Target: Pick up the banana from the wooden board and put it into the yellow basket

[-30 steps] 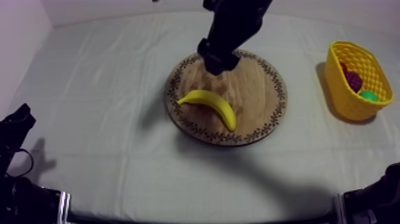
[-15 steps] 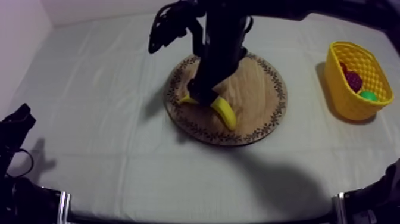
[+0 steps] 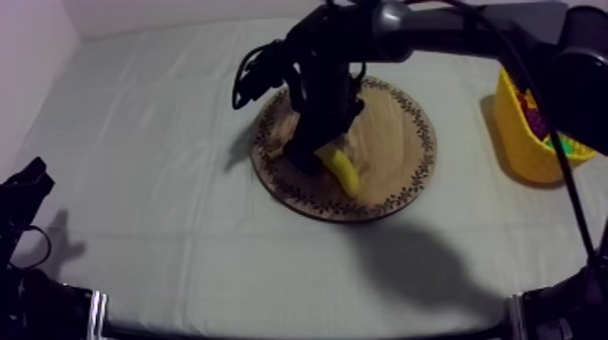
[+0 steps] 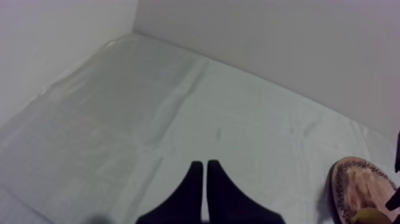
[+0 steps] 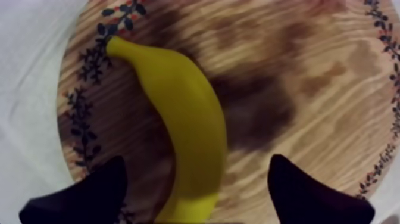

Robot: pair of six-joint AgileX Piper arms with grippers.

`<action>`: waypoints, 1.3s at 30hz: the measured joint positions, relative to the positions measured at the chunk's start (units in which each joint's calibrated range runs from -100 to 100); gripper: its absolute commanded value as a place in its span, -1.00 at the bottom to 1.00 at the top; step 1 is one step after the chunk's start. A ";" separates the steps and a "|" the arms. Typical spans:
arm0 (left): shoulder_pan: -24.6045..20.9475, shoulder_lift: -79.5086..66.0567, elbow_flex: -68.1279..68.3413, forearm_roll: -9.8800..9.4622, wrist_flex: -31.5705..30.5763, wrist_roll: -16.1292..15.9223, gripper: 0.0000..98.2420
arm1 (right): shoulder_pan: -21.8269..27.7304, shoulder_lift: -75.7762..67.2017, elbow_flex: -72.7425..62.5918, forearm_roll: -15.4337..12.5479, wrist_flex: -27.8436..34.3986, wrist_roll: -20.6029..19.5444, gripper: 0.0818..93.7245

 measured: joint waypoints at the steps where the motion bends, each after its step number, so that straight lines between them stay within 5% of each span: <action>1: 0.00 0.00 0.00 0.00 0.00 0.00 -1.00 | 0.10 0.43 -0.16 0.00 -0.12 0.08 0.39; 17: 0.00 0.00 0.00 0.00 0.00 0.00 -1.00 | -0.35 1.53 1.31 -0.64 -0.89 1.70 -0.56; 28: 0.00 0.00 0.00 0.00 0.00 0.00 -1.00 | -0.19 -3.14 2.00 0.11 -0.20 2.11 -0.61; 39: 0.00 0.00 0.00 0.00 0.00 0.00 -1.00 | 0.61 -15.89 -3.18 0.50 6.99 4.53 -0.60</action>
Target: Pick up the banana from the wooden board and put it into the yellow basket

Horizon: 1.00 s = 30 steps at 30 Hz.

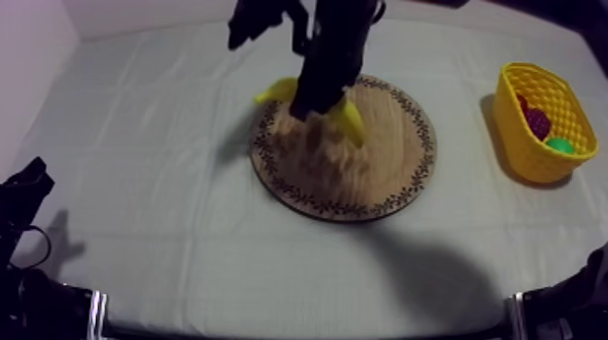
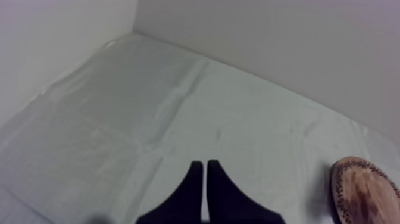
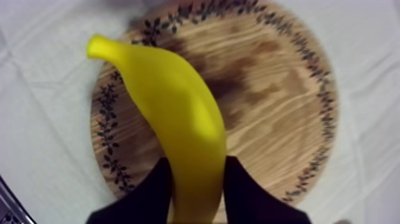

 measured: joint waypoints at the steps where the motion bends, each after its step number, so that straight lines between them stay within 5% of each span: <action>1: 0.00 0.00 0.00 0.00 0.00 0.00 -1.00 | 0.09 -1.20 -0.73 0.00 0.80 0.01 -0.59; 15: 0.00 0.00 0.00 0.00 0.00 0.00 -1.00 | 3.69 -11.88 -4.78 0.00 7.35 0.67 -0.56; 30: 0.00 0.00 0.00 0.00 0.00 0.00 -1.00 | 21.02 -20.10 9.07 1.13 0.79 2.55 -0.45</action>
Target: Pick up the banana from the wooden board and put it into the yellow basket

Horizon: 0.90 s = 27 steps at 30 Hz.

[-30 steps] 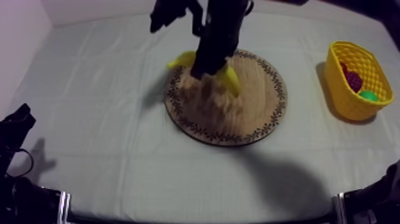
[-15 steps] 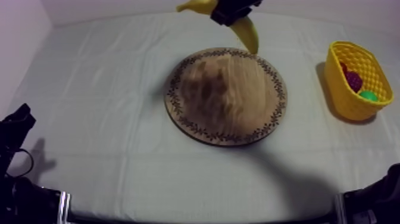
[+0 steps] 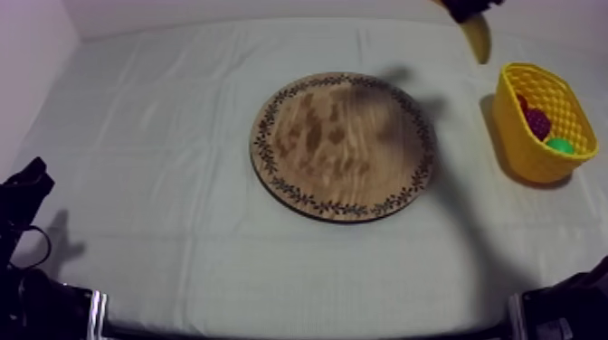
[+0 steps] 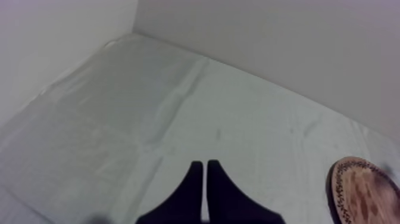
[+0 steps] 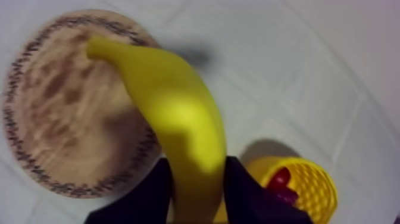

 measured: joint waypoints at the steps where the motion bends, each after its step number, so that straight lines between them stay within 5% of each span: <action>1: 0.00 0.00 0.00 0.00 0.00 0.00 -1.00 | 1.21 -0.34 0.79 0.17 -0.41 0.36 -0.44; 16: 0.00 0.00 0.00 0.00 0.00 0.00 -1.00 | 20.36 -3.34 11.81 3.03 -5.58 5.33 -0.47; 27: 0.00 0.00 0.00 0.00 0.00 0.00 -1.00 | 21.49 0.92 15.17 3.17 -7.80 4.85 -0.44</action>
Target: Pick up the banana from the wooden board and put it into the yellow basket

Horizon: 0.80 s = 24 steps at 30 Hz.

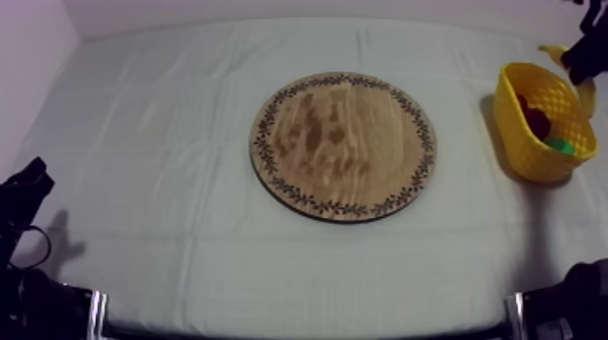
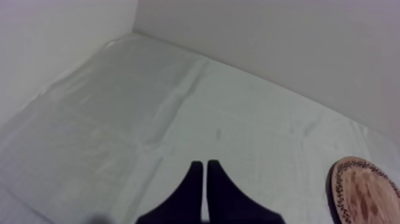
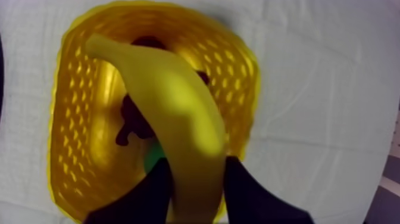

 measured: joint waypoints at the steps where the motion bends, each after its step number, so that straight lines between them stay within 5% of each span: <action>1: 0.00 0.00 0.00 0.00 0.00 0.00 -1.00 | -0.20 0.80 0.73 0.07 -0.30 -0.24 -0.44; 10: 0.00 0.00 0.00 0.00 0.00 0.00 -1.00 | -1.14 7.79 7.37 1.46 -6.42 -3.75 -0.27; 19: 0.00 0.00 0.00 0.00 0.00 0.00 -1.00 | -0.71 11.20 7.25 2.26 -9.68 -6.85 0.50; 24: 0.00 0.00 0.00 0.00 0.00 0.00 -1.00 | -0.30 9.89 7.64 2.26 -9.36 -8.25 0.77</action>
